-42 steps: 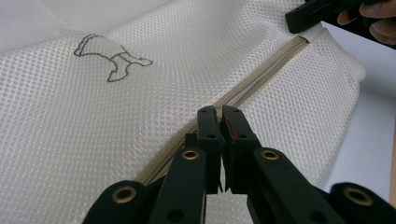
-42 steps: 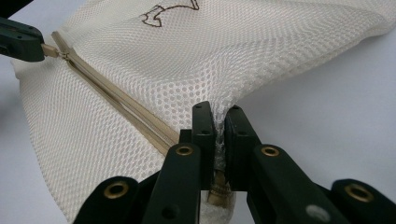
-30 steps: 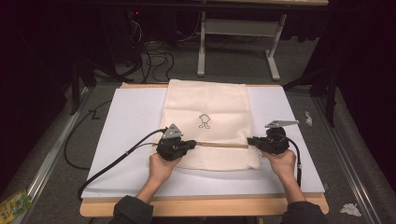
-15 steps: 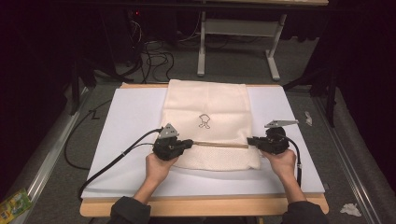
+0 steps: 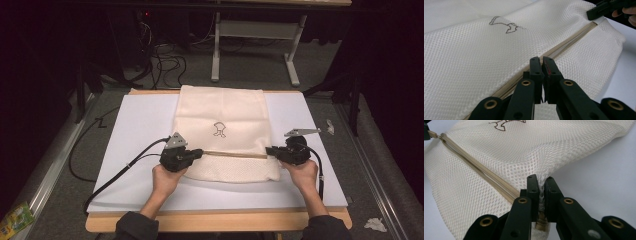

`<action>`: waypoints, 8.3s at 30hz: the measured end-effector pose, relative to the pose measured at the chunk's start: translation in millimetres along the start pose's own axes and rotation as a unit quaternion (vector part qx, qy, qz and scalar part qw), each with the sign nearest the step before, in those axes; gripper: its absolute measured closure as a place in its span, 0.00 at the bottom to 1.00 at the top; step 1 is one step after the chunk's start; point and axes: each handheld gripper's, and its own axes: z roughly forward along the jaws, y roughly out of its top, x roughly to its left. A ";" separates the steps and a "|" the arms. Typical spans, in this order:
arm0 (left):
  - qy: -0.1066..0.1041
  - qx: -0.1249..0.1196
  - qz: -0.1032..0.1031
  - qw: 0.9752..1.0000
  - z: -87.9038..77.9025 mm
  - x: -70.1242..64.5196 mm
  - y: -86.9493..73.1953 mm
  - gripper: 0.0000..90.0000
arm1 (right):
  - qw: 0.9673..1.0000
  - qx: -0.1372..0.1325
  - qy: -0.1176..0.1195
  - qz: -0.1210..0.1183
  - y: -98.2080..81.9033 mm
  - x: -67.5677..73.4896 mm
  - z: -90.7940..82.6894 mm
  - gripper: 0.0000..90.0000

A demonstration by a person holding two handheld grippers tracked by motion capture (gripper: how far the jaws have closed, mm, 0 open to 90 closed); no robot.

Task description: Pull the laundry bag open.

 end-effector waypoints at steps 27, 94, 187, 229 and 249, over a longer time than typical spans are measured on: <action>0.013 -0.008 -0.008 1.000 -13.0 8.8 -2.8 0.97 | 1.000 -0.001 -0.004 0.002 -0.3 -1.9 -2.0 0.95; 0.055 -0.035 -0.030 0.997 -48.3 30.6 -14.1 0.97 | 1.000 -0.001 -0.026 -0.006 1.5 -4.5 -8.3 0.95; 0.090 0.003 -0.085 0.992 -79.9 55.8 -49.2 0.96 | 0.999 0.029 -0.045 -0.004 -14.3 -5.8 2.9 0.94; 0.114 0.051 -0.066 0.990 -68.4 49.9 -57.2 0.90 | 0.995 0.030 -0.090 -0.017 -23.7 -2.2 9.7 0.77; 0.164 0.006 -0.056 0.985 -90.1 56.2 -51.4 0.64 | 0.995 -0.037 -0.096 0.005 -25.1 -13.0 -24.9 0.69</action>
